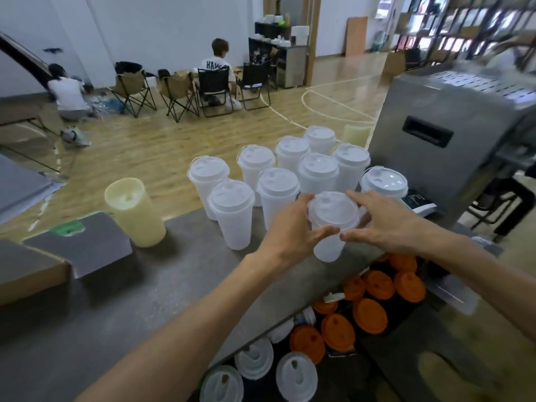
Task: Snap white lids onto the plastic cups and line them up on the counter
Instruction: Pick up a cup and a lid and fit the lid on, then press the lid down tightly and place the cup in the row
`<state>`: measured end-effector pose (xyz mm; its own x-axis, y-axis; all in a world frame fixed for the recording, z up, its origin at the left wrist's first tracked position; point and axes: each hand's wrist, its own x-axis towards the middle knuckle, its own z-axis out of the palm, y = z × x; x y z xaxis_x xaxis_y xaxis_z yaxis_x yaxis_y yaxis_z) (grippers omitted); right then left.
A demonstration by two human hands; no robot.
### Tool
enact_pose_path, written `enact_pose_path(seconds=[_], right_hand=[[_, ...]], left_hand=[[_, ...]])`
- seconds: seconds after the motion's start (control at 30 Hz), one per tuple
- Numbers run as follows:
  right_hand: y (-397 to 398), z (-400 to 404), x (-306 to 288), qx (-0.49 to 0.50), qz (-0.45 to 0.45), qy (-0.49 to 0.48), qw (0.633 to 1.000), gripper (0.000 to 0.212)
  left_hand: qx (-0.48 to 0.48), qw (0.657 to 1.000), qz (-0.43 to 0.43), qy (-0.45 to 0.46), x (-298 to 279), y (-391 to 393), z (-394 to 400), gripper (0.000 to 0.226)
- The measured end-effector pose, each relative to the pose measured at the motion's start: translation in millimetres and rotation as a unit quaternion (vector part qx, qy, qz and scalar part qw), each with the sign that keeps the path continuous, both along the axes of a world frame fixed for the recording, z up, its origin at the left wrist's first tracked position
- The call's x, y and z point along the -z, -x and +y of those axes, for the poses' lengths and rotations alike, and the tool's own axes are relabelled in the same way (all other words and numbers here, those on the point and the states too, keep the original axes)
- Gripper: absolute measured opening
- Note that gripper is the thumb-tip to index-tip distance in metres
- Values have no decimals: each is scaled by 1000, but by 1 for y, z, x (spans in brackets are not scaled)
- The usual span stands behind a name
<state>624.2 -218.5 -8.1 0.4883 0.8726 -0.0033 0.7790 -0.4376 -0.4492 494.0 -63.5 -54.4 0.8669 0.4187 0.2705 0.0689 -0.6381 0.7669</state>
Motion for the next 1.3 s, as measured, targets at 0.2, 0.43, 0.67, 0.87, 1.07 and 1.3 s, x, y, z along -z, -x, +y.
enact_pose_path(seconds=[0.2, 0.43, 0.67, 0.87, 1.07, 1.3], right_hand=[[-37, 0, 10, 11, 6, -16, 1000, 61], [-33, -5, 5, 22, -26, -15, 999, 80], [21, 20, -32, -28, -75, -51, 995, 103], [153, 123, -22, -219, -7, -88, 972, 75], [358, 222, 7, -365, 112, -95, 919, 63], [586, 307, 23, -427, 193, -68, 881, 60]], left_hand=[[-22, 1000, 8, -5, 1, -42, -7, 61], [-32, 999, 26, -16, -1, -35, -11, 73], [-123, 985, 45, -115, -22, 66, 10, 76], [-288, 947, 74, -125, -34, 243, 55, 62], [-429, 891, 96, -114, -34, 452, 79, 68], [-555, 813, 112, -134, -24, 651, 113, 62]])
